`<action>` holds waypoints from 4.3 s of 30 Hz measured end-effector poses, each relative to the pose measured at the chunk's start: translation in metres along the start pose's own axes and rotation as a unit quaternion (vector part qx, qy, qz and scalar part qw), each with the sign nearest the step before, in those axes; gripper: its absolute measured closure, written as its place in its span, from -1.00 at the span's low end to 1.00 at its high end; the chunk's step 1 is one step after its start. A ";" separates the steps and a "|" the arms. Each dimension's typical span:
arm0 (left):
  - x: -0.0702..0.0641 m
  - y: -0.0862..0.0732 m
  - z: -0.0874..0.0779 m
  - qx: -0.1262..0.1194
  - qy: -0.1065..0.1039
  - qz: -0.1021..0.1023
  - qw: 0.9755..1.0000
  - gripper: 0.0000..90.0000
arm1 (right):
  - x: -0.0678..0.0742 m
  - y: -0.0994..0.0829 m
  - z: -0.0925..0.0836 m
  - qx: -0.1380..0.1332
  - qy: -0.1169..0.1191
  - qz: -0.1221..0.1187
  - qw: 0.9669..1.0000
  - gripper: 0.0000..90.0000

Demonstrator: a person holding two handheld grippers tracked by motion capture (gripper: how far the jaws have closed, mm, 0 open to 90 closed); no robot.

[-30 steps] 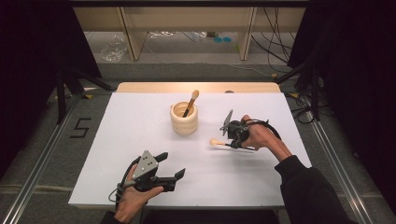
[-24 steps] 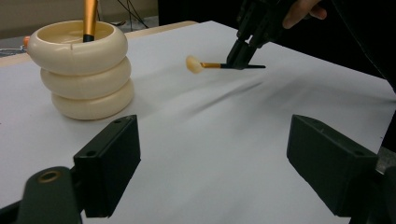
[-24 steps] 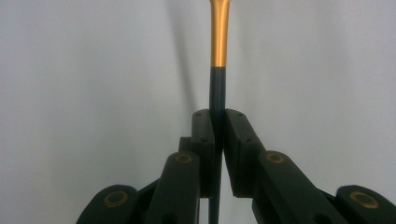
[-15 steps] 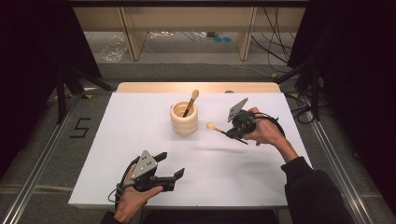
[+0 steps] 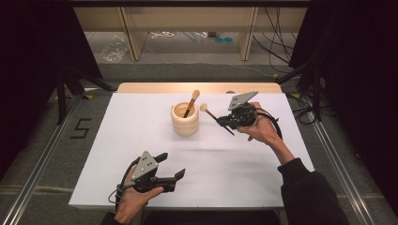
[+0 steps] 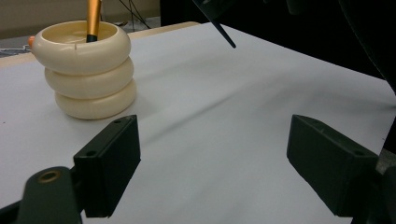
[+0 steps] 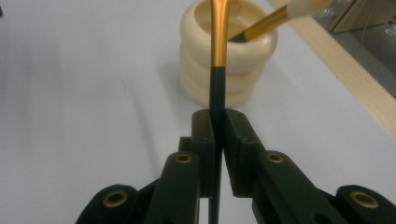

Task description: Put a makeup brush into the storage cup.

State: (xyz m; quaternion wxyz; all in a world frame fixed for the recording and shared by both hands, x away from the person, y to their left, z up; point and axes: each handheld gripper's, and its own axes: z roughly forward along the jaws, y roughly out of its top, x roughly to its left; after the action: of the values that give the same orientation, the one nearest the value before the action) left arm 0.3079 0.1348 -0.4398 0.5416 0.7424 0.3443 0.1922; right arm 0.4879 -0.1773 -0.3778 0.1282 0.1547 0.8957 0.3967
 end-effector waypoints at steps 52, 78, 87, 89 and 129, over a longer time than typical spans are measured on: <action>0.002 0.001 -0.002 -0.005 0.003 -0.002 1.000 -0.62 | -0.014 0.078 0.059 -0.180 -0.018 0.107 0.978 0.85; 0.001 0.001 -0.003 -0.007 0.003 -0.003 1.000 -0.61 | -0.017 0.076 0.080 -0.193 -0.022 0.125 0.973 0.85; 0.001 0.000 -0.003 -0.006 0.002 0.000 1.000 -0.62 | -0.017 0.073 0.088 -0.182 -0.028 0.124 0.975 0.85; 0.001 0.000 -0.004 -0.006 0.003 -0.002 1.000 -0.62 | -0.017 0.072 0.089 -0.183 -0.027 0.127 0.975 0.85; 0.001 0.000 -0.005 -0.006 0.002 0.000 1.000 -0.62 | -0.014 0.054 0.115 -0.171 -0.038 0.133 0.975 0.85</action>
State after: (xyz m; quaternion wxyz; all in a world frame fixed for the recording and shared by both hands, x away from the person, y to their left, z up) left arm 0.3052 0.1384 -0.4380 0.5456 0.7385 0.3442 0.1959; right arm 0.5504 -0.0708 -0.4105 0.1325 0.2634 0.7802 0.5517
